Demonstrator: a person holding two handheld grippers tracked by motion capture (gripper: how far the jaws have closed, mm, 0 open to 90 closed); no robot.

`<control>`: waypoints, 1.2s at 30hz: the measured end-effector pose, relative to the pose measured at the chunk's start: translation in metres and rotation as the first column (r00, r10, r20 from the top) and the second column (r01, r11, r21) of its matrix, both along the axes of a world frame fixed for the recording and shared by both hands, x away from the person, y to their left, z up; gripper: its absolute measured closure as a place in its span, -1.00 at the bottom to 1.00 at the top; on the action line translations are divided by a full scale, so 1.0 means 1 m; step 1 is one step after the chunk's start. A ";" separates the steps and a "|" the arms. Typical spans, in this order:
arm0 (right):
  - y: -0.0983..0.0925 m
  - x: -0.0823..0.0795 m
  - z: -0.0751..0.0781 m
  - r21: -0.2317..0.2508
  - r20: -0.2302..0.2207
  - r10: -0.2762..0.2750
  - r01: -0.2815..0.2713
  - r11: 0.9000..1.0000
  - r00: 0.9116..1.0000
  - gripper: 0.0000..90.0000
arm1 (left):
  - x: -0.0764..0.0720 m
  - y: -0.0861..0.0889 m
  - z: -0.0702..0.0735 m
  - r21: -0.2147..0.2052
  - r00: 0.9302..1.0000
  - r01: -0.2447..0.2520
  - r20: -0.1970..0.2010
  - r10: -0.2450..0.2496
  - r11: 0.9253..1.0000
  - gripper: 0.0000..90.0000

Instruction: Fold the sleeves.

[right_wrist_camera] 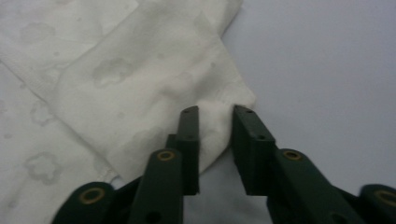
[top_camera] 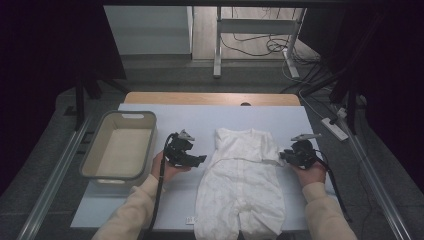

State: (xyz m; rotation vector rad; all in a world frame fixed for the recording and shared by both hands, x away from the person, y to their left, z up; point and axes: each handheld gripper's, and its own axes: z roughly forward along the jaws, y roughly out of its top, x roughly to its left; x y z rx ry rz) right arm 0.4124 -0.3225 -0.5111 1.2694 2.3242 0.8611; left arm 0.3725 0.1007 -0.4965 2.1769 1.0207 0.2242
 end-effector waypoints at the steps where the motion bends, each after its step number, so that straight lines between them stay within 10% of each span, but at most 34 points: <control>1: 0.000 0.000 0.000 0.002 -0.002 0.004 -0.004 1.000 1.000 0.76 | 0.000 0.000 0.000 0.001 1.000 0.000 0.000 0.000 1.000 -0.43; 7: 0.002 -0.002 0.002 -0.005 0.000 0.027 -0.027 1.000 1.000 0.88 | 0.000 0.000 0.000 0.000 1.000 -0.001 0.001 0.001 1.000 -0.43; 23: 0.004 -0.017 0.047 0.173 0.120 0.063 -0.083 0.981 0.991 0.89 | 0.001 0.002 0.001 -0.001 1.000 -0.003 0.001 0.003 1.000 -0.43; 36: 0.035 -0.017 0.055 0.194 0.155 0.142 -0.171 0.966 0.978 0.88 | 0.001 0.002 0.001 -0.004 1.000 -0.006 0.000 0.006 1.000 -0.43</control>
